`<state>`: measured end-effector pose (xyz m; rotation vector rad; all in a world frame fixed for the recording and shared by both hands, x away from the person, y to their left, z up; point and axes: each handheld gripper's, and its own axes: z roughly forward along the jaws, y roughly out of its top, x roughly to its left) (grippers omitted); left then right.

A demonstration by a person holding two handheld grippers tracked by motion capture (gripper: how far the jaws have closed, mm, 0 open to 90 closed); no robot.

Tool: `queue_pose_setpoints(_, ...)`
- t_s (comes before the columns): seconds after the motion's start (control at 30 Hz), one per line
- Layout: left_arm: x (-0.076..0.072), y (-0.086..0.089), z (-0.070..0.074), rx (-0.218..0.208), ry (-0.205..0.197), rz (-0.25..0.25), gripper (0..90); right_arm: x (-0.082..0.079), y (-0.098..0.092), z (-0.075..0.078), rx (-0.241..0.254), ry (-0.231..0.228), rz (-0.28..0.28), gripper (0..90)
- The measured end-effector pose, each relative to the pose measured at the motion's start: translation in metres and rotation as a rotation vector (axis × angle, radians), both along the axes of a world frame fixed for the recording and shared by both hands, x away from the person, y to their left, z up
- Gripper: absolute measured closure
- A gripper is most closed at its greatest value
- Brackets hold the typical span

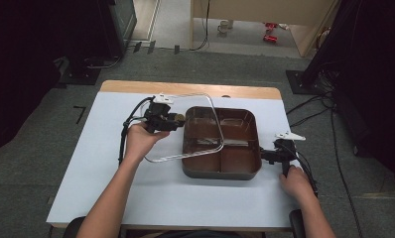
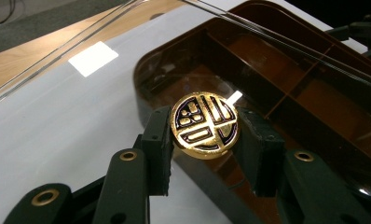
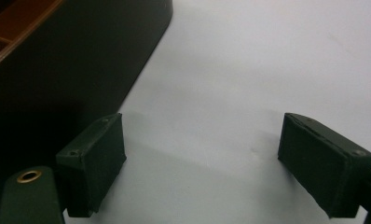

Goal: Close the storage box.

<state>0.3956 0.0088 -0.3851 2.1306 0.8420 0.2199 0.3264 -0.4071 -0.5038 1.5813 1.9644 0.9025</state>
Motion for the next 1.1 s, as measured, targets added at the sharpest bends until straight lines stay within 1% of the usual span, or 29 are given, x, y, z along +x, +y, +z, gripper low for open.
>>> queue_pose_setpoints(0.1, -0.002, -0.009, -0.001, 0.011, -0.01, -0.015, 59.6, 0.0, 0.0, 0.0, 0.001, 0.0, 0.0, 14.3)
queue_pose_setpoints(0.13, -0.002, -0.009, -0.001, 0.011, -0.01, -0.015, 59.6, 0.0, 0.0, 0.0, 0.001, 0.0, 0.0, 14.3)
queue_pose_setpoints(0.2, -0.004, -0.019, -0.002, 0.019, -0.008, -0.032, 59.6, 0.0, 0.0, 0.0, 0.002, 0.0, 0.0, 14.3)
queue_pose_setpoints(0.3, -0.005, -0.028, -0.002, 0.017, -0.001, -0.052, 59.6, 0.0, 0.0, 0.0, 0.003, 0.001, -0.002, 14.3)
queue_pose_setpoints(0.37, -0.007, -0.034, -0.001, 0.016, -0.004, -0.066, 59.6, 0.0, 0.0, 0.0, 0.003, 0.001, -0.002, 14.4)
queue_pose_setpoints(0.5, -0.008, -0.046, -0.002, 0.012, 0.003, -0.08, 59.6, 0.0, 0.0, 0.0, 0.003, 0.0, -0.002, 14.4)
queue_pose_setpoints(0.57, -0.008, -0.051, -0.004, 0.015, 0.013, -0.092, 59.6, 0.0, 0.0, 0.0, 0.003, 0.0, -0.002, 14.3)
queue_pose_setpoints(0.7, -0.008, -0.062, -0.008, 0.032, 0.009, -0.1, 59.6, 0.0, 0.0, 0.0, 0.003, 0.0, -0.002, 14.3)
queue_pose_setpoints(0.8, -0.008, -0.067, -0.01, 0.022, 0.012, -0.106, 59.6, 0.0, 0.0, 0.0, 0.003, 0.0, -0.002, 14.3)
queue_pose_setpoints(0.83, -0.008, -0.073, -0.012, 0.014, 0.017, -0.114, 59.6, 0.0, 0.0, 0.0, 0.003, 0.0, -0.002, 14.3)
queue_pose_setpoints(0.93, -0.01, -0.082, -0.013, 0.024, 0.008, -0.13, 59.6, 0.0, 0.0, 0.0, 0.003, 0.001, -0.002, 14.3)
queue_pose_setpoints(0.97, -0.01, -0.082, -0.013, 0.024, 0.008, -0.13, 59.6, 0.0, 0.0, 0.0, 0.003, 0.001, -0.002, 14.3)
queue_pose_setpoints(1.0, -0.011, -0.088, -0.014, 0.029, 0.005, -0.144, 59.6, 0.0, 0.0, 0.0, 0.003, 0.001, -0.002, 14.3)
queue_pose_setpoints(1.1, -0.012, -0.096, -0.017, 0.033, 0.009, -0.156, 59.6, 0.0, 0.0, 0.0, 0.003, 0.0, -0.002, 14.3)
